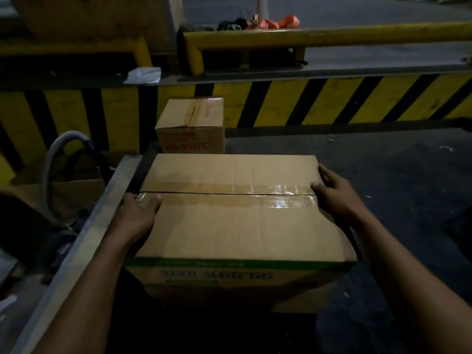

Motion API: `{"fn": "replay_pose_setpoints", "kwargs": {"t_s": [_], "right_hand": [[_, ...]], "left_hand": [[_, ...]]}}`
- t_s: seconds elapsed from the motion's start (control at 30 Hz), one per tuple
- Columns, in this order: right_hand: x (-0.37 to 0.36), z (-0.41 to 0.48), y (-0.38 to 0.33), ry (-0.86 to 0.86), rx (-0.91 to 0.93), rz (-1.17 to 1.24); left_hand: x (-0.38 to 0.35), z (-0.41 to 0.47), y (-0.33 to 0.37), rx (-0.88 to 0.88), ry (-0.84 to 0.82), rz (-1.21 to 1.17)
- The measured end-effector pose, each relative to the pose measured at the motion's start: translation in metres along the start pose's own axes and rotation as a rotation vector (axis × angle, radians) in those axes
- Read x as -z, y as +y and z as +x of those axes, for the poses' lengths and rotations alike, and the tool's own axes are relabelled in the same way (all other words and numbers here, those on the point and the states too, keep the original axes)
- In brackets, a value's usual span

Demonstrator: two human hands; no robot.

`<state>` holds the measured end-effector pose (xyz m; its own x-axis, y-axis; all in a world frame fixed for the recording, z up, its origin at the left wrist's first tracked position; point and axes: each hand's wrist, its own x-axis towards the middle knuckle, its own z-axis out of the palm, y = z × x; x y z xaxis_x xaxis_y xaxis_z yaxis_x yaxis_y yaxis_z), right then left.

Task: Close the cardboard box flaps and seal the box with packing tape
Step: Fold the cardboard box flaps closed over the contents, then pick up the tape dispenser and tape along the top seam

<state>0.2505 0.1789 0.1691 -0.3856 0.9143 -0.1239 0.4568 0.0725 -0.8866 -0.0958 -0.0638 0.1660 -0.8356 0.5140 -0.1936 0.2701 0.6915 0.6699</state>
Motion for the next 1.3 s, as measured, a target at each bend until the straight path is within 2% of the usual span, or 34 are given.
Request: {"fn": "replay_pose_setpoints", "kwargs": {"t_s": [0.1,0.2,0.33,0.37,0.43,0.53,0.6,0.7,0.87,0.93,1.0,1.13,1.3], "right_hand": [[-0.003,-0.001,0.001,0.015,-0.066,-0.175],[-0.008,-0.007,0.010,0.059,-0.069,-0.190],[-0.009,-0.007,0.014,0.087,-0.005,-0.224],[-0.008,-0.006,0.013,0.086,0.001,-0.244],[-0.007,-0.005,0.013,0.071,0.005,-0.282],[-0.004,-0.008,0.013,0.035,0.016,-0.277],[-0.001,-0.008,0.016,0.007,0.013,-0.258],[0.003,-0.008,0.021,-0.043,-0.010,-0.145],[0.010,-0.010,0.040,-0.065,0.001,0.002],[0.014,-0.011,0.050,-0.099,-0.019,0.141],[0.020,-0.013,0.064,-0.022,-0.101,0.212],[0.040,-0.017,0.128,0.245,-0.242,-0.155],[0.062,-0.017,0.233,0.292,-0.429,-0.589]], "left_hand": [[0.000,0.005,0.003,0.002,-0.029,-0.030],[-0.002,0.002,-0.002,-0.114,0.005,0.081],[-0.014,-0.011,0.009,-0.094,0.138,0.315],[-0.021,-0.020,0.020,-0.123,0.170,0.395],[-0.044,-0.044,0.047,-0.317,0.191,0.496],[-0.094,-0.079,0.095,-0.612,-0.014,0.498],[-0.126,-0.092,0.122,-0.715,-0.153,0.532],[-0.161,-0.101,0.146,-0.781,-0.266,0.601],[-0.185,-0.117,0.156,-0.808,-0.264,0.683],[-0.188,-0.121,0.157,-0.824,-0.262,0.689],[-0.190,-0.124,0.157,-0.834,-0.244,0.682],[-0.191,-0.126,0.153,-0.817,-0.211,0.635],[-0.193,-0.121,0.148,-0.834,-0.194,0.639]]}}
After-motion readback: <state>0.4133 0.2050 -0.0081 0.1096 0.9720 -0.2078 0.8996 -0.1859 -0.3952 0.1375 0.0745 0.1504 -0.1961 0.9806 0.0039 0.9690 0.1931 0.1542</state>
